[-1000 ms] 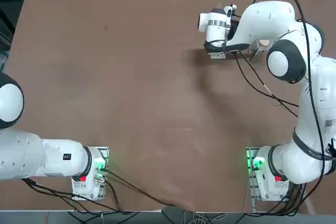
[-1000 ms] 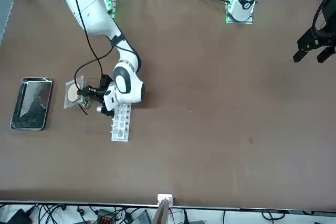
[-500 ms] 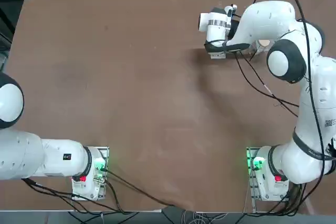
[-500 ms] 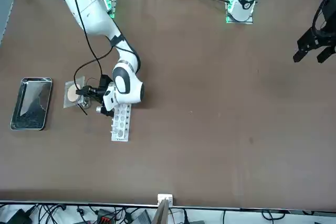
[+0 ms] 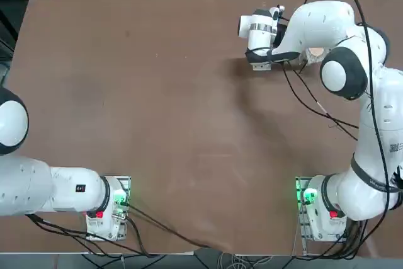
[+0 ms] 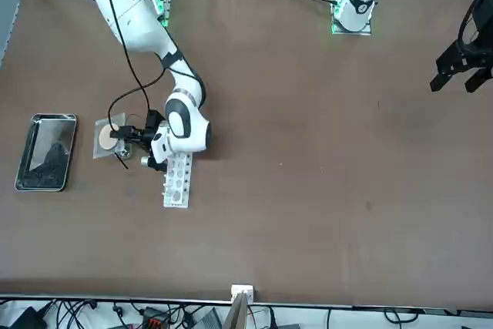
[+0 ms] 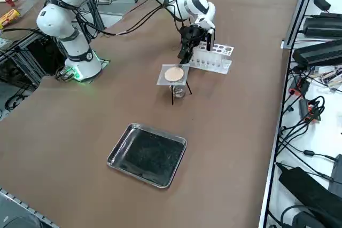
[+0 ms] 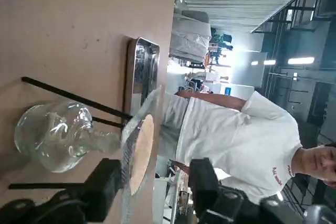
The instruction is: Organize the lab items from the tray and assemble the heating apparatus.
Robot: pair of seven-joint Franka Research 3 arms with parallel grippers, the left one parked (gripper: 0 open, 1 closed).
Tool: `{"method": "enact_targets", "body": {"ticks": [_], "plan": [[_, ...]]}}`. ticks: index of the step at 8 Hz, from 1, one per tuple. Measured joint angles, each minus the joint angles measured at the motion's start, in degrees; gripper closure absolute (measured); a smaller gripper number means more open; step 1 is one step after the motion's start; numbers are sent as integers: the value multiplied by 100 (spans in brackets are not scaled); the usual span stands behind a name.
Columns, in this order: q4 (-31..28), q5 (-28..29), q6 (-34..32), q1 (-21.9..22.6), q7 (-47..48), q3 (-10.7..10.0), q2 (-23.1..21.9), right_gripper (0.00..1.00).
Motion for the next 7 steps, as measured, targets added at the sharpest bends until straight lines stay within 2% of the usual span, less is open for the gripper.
{"method": "enact_targets", "body": {"ticks": [1, 4, 7], "plan": [[0, 0, 0, -3, -1, 0, 0, 1], [86, 119, 12, -30, -1, 0, -3, 0], [668, 728, 45, -26, -10, 20, -22, 0]]}}
